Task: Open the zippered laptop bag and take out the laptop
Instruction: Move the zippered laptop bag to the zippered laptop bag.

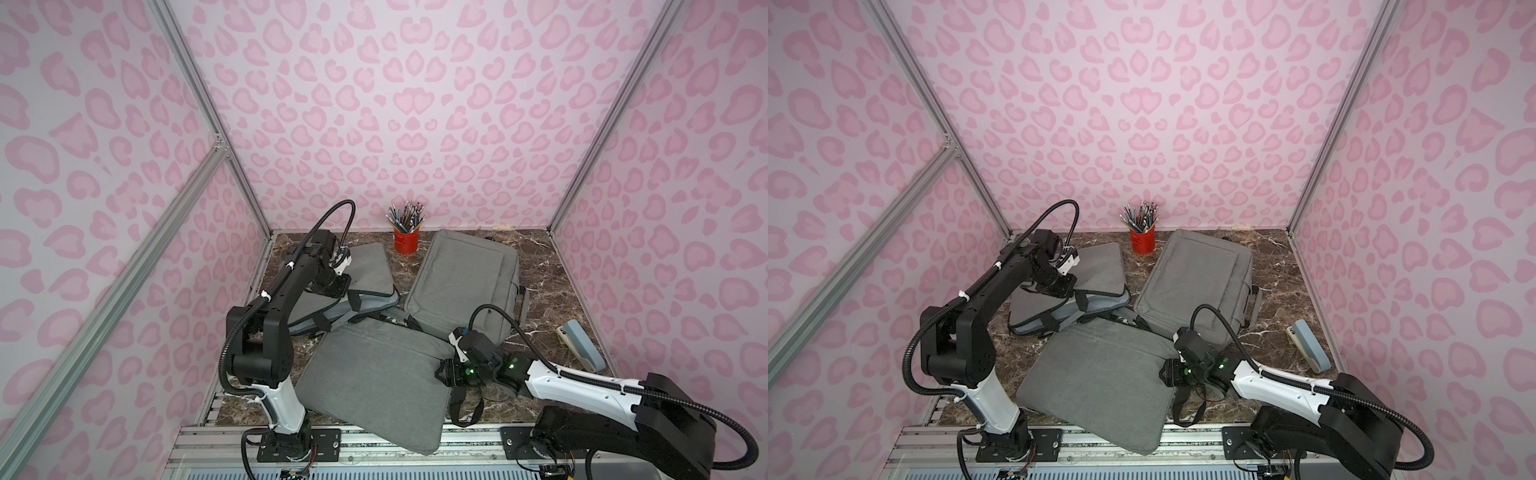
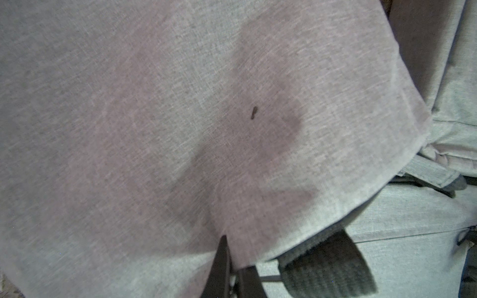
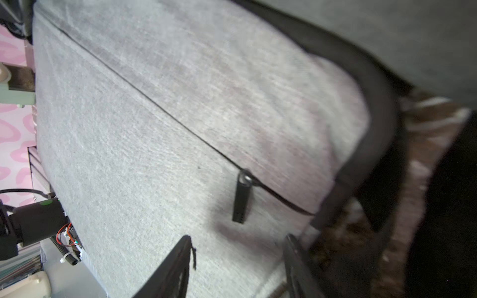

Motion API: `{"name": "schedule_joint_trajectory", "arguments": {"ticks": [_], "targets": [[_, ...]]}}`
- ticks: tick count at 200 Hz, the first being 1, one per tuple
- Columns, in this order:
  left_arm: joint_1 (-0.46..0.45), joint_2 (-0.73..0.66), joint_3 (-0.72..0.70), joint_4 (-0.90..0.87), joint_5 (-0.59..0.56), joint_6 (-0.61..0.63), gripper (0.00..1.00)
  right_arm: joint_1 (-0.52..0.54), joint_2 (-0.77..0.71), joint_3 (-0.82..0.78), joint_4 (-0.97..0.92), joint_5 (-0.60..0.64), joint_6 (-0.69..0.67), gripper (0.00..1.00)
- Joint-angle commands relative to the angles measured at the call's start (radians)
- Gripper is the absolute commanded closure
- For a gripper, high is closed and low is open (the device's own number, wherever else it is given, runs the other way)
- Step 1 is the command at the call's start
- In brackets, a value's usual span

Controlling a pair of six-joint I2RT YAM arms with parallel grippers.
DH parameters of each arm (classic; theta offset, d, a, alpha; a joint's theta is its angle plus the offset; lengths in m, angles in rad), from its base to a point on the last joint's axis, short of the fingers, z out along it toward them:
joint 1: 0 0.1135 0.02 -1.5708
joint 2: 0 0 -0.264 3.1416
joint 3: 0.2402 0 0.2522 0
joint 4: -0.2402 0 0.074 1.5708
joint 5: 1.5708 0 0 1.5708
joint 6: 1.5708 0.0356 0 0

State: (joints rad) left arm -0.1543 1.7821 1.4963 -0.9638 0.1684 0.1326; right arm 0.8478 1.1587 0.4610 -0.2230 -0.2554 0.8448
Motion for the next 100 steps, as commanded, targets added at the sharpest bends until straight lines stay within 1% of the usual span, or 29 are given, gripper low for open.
{"name": "schedule_joint_trajectory", "arguments": {"ticks": [1, 21, 47, 67, 100], "targets": [[0.001, 0.005, 0.004, 0.019, 0.009, -0.003, 0.98, -0.023, -0.030, -0.018, -0.122, 0.045, -0.013, 0.40], [0.001, 0.011, 0.008, 0.020, 0.014, -0.007, 0.98, -0.034, -0.043, -0.026, -0.097, 0.036, -0.006, 0.40], [0.001, 0.020, 0.013, 0.019, 0.019, -0.011, 0.98, -0.033, -0.004, -0.052, -0.004, -0.027, 0.011, 0.39], [0.002, 0.019, 0.013, 0.017, 0.016, -0.007, 0.99, -0.036, -0.004, -0.036, 0.016, -0.025, 0.008, 0.39], [0.002, 0.021, 0.011, 0.017, 0.015, -0.005, 0.99, -0.053, -0.004, -0.064, 0.117, -0.080, 0.057, 0.40]]}}
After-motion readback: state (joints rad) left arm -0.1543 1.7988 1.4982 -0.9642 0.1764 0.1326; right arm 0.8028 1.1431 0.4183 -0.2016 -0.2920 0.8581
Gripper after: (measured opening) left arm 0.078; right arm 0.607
